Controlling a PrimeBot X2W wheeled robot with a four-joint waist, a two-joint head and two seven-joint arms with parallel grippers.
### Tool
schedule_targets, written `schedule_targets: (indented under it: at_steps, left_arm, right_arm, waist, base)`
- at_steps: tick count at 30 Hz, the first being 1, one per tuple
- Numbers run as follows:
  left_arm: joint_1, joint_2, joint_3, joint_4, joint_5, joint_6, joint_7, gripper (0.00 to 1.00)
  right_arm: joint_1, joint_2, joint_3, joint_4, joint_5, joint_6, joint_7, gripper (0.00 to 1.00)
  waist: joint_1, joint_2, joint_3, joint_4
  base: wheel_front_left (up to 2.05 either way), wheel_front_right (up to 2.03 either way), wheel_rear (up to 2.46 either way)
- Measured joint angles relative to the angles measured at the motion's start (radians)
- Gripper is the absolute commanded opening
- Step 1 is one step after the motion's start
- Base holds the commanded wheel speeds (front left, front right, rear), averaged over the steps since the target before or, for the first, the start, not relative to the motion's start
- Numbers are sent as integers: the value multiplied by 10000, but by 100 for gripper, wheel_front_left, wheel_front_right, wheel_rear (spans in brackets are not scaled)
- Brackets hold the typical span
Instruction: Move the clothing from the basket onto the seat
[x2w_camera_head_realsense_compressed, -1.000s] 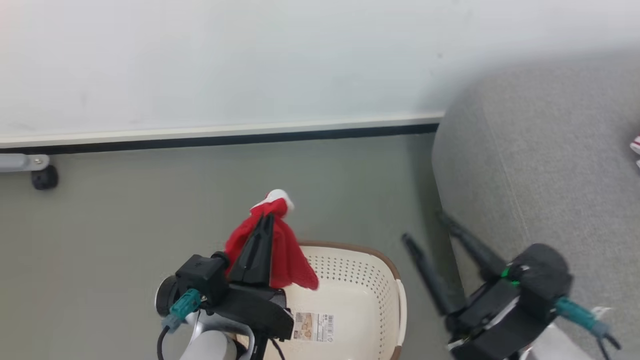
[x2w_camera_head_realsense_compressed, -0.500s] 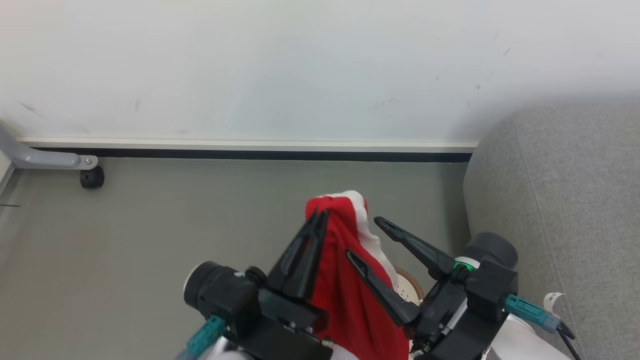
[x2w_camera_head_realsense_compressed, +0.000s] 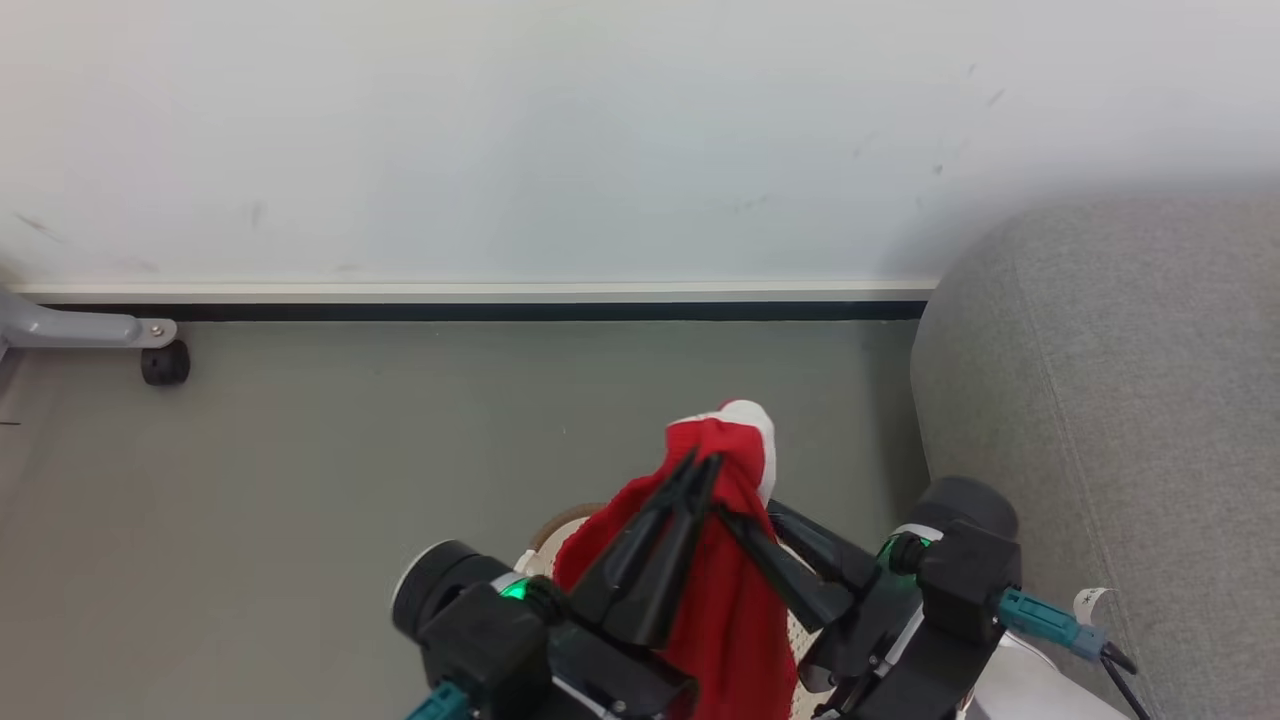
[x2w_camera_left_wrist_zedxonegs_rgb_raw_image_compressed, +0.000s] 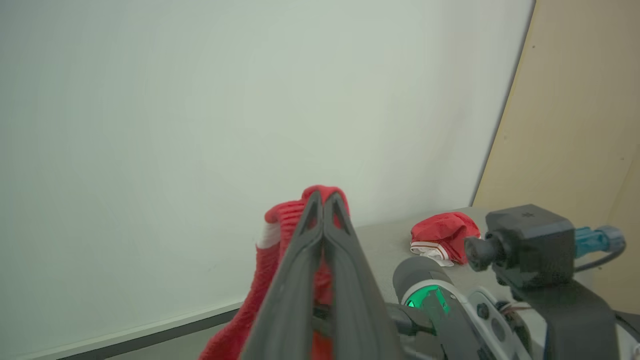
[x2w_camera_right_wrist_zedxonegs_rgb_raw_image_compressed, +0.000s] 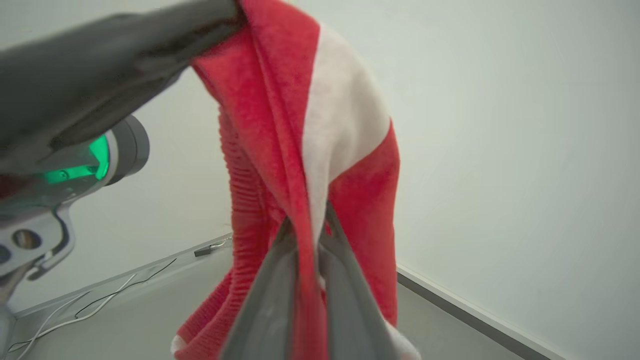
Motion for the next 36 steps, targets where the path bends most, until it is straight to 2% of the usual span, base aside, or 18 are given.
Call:
schedule_targets:
  at_steps: [1, 2, 3, 4, 5, 6, 11, 13, 18, 23, 27, 32, 36]
  left_arm:
    - [56, 46, 77, -79, 17, 52, 58, 0]
    - [147, 81, 130, -161, 42, 90, 77, 28]
    - [211, 107, 140, -207, 79, 92, 134, 44]
    - [230, 109, 151, -213, 81, 128, 190, 73]
    - [231, 111, 169, -219, 81, 167, 253, 97]
    - [232, 113, 211, -209, 92, 171, 255, 100]
    - [464, 253, 518, -228, 328, 297, 414, 100]
    - [565, 251, 460, -173, 330, 299, 522, 100]
    - [424, 134, 46, 403, 322, 240, 802, 100]
    - [-174, -169, -612, 949, -13, -221, 1152, 100]
    - [-395, -228, -1030, 1166, -105, -454, 1404, 100]
    - [-426, -297, -1160, 1156, -38, -251, 1649, 100]
    - [-224, -301, -1114, 1095, 82, 84, 1751, 100]
  right_arm:
    - [1, 8, 6, -23, 54, 0, 0, 0]
    - [1, 13, -10, -63, 105, 0, 0, 0]
    - [1, 10, -42, -98, 155, 0, -2, 0]
    - [1, 4, -86, -121, 209, 0, -2, 0]
    - [2, -10, -153, -140, 276, 0, -4, 0]
    - [4, -25, -251, -163, 336, 0, -15, 0]
    - [67, -128, -617, -570, 483, -33, -90, 0]
    - [208, -201, -825, -836, 493, -174, -105, 0]
    - [1047, -836, -1601, -1283, 514, -890, -180, 0]
    - [1984, -1244, -2261, -1755, 529, -1572, -196, 0]
    - [2694, -1411, -2782, -2125, 784, -1946, -267, 0]
    - [2851, -1486, -3718, -2211, 1237, -2098, -270, 0]
    - [1889, -1310, -4464, -1549, 1975, -2059, -278, 0]
  waist:
    - [0, 0, 9, -32]
    - [0, 0, 26, -70]
    - [0, 0, 46, -111]
    - [0, -1, 69, -159]
    - [0, 0, 91, -214]
    - [1, 0, 108, -274]
    - [0, 0, 149, -683]
    - [0, 0, 166, -905]
    - [0, 0, 215, -1530]
    - [0, 0, 272, -2217]
    - [0, 0, 336, -2788]
    - [0, 0, 545, -3486]
    - [0, 0, 911, -3987]
  base:
    - [0, 0, 0]
    - [0, 0, 0]
    - [0, 0, 0]
    - [0, 0, 0]
    - [0, 0, 0]
    - [0, 0, 0]
    - [0, 0, 0]
    - [0, 0, 0]
    - [0, 0, 0]
    - [0, 0, 0]
    - [0, 0, 0]
    - [0, 0, 0]
    - [0, 0, 0]
